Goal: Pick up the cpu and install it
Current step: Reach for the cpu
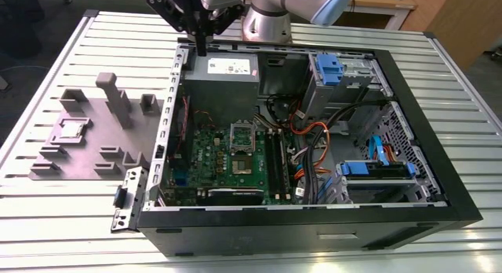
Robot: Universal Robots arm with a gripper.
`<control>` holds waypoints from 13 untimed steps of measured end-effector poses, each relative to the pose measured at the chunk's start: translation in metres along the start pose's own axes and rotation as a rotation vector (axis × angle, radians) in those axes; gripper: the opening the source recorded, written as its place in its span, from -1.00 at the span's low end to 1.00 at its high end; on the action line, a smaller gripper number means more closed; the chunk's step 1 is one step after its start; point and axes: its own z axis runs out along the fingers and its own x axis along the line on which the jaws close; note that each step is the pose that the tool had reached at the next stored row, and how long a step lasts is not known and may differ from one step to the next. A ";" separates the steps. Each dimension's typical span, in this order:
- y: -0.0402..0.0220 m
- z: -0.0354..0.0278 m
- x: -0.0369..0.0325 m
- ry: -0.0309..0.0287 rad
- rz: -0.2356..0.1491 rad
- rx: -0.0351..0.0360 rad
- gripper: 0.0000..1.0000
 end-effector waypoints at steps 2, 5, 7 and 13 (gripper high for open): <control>-0.0001 0.0000 0.0012 0.0000 0.000 0.0000 -0.79; -0.0003 -0.0001 0.0043 0.0000 0.000 0.0000 -0.79; -0.0005 -0.0001 0.0065 -0.0001 0.000 0.0000 -0.79; -0.0009 -0.0002 0.0118 -0.0001 0.000 0.0000 -0.79</control>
